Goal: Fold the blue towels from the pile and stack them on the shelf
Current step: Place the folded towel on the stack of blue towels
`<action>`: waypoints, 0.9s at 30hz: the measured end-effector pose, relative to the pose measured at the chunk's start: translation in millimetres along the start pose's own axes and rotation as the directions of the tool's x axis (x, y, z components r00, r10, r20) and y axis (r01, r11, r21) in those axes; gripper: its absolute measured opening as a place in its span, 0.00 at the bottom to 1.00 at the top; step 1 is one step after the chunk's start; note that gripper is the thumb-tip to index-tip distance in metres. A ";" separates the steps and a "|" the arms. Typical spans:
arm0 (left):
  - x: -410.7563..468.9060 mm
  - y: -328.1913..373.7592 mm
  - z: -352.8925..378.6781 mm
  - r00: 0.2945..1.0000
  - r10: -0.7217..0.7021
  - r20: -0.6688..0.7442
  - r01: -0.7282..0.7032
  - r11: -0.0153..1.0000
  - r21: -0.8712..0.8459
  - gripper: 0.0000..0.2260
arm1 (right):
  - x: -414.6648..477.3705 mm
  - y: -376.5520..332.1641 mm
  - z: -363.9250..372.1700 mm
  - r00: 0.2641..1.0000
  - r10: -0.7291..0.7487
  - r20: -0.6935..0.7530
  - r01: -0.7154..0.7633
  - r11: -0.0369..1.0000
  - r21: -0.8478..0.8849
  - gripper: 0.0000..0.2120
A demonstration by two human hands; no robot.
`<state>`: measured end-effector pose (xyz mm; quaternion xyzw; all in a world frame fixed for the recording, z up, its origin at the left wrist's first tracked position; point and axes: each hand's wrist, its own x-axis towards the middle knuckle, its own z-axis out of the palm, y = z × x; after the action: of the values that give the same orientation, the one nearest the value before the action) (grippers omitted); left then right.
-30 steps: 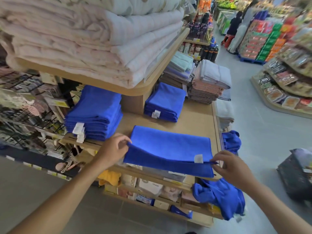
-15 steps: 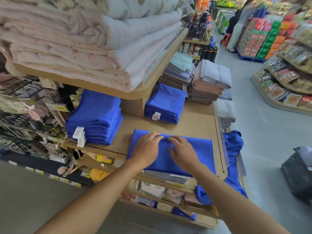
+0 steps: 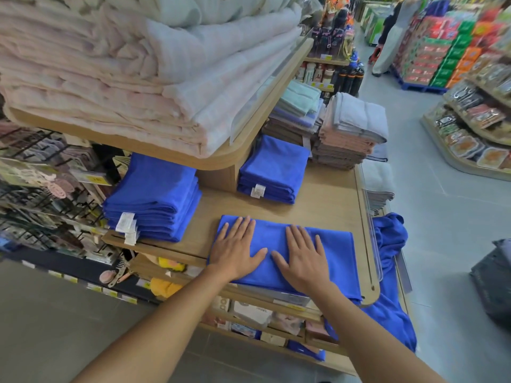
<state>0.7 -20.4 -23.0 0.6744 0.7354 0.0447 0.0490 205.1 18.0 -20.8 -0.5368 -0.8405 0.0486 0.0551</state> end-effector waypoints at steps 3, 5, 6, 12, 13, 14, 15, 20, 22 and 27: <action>1.2 -12.1 3.5 1.000 0.000 -0.007 -0.001 1.000 -0.008 0.43 | -6.1 38.7 -4.2 0.997 0.074 0.015 -0.073 0.997 -0.025 0.46; 2.4 -14.3 6.2 1.000 0.008 -0.013 -0.008 1.000 -0.010 0.43 | -14.1 66.3 -7.4 0.991 0.133 0.023 -0.133 0.991 -0.019 0.48; 2.9 -14.7 7.6 1.000 0.011 -0.014 -0.012 1.000 -0.012 0.43 | -18.7 76.9 -10.0 0.986 0.161 0.042 -0.160 0.987 -0.020 0.48; 5.0 -15.8 10.9 1.000 0.019 -0.018 -0.019 1.000 -0.015 0.43 | -29.5 80.3 -23.5 0.967 0.238 0.087 -0.237 0.971 -0.023 0.42; 5.3 -15.8 11.6 1.000 0.018 -0.019 -0.018 1.000 -0.015 0.43 | -33.3 79.2 -25.6 0.962 0.261 0.079 -0.260 0.965 -0.017 0.41; 5.7 -15.9 12.4 1.000 0.016 -0.020 -0.017 1.000 -0.016 0.43 | -39.3 79.3 -27.8 0.959 0.279 0.051 -0.279 0.960 -0.004 0.40; 6.4 -16.0 13.0 1.000 0.014 -0.020 -0.014 1.000 -0.017 0.43 | -46.5 80.3 -29.9 0.957 0.290 0.012 -0.290 0.957 0.011 0.38; 10.1 -15.5 11.9 1.000 0.024 -0.011 -0.024 1.000 -0.014 0.43 | -52.5 81.5 -41.4 0.920 0.389 0.049 -0.392 0.915 0.097 0.28; 12.9 -15.0 7.5 0.999 0.039 0.010 -0.039 0.999 -0.012 0.43 | -37.0 81.1 -52.5 0.871 0.460 0.174 -0.487 0.856 0.174 0.16; 6.4 -4.7 -9.6 0.997 0.061 0.041 -0.061 0.998 0.003 0.39 | -10.8 78.7 -76.7 0.762 0.502 0.409 -0.637 0.695 0.334 0.11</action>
<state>-5.8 -14.4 -14.2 0.6973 0.7135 0.0308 0.0609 291.3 42.9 43.5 -0.7313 -0.5927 0.3353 0.0385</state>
